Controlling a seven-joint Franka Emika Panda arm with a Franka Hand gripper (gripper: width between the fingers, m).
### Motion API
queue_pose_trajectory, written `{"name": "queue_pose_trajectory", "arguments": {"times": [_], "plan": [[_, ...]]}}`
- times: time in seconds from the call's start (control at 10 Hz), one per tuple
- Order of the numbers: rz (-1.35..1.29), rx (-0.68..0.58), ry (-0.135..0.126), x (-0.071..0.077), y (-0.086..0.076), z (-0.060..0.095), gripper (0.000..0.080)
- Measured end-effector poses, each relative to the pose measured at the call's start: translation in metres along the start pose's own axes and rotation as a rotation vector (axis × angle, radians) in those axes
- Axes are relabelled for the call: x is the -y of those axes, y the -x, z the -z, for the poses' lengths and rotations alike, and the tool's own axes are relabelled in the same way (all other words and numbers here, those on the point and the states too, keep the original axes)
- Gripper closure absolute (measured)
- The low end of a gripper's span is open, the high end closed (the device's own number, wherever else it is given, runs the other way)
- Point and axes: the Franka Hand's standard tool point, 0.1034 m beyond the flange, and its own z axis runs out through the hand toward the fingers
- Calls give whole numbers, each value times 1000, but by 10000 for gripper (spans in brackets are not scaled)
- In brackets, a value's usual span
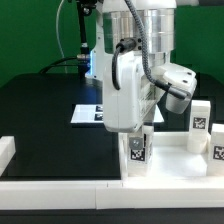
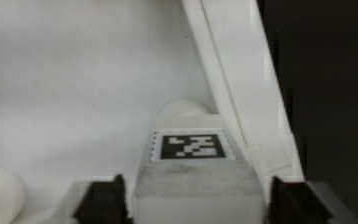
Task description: Assemble square table
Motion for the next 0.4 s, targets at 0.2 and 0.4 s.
{"name": "queue_pose_trajectory", "arguments": {"times": [0.2, 0.4], "plan": [[28, 29, -18, 0, 3, 21, 181], [29, 24, -13, -1, 3, 17, 156]]}}
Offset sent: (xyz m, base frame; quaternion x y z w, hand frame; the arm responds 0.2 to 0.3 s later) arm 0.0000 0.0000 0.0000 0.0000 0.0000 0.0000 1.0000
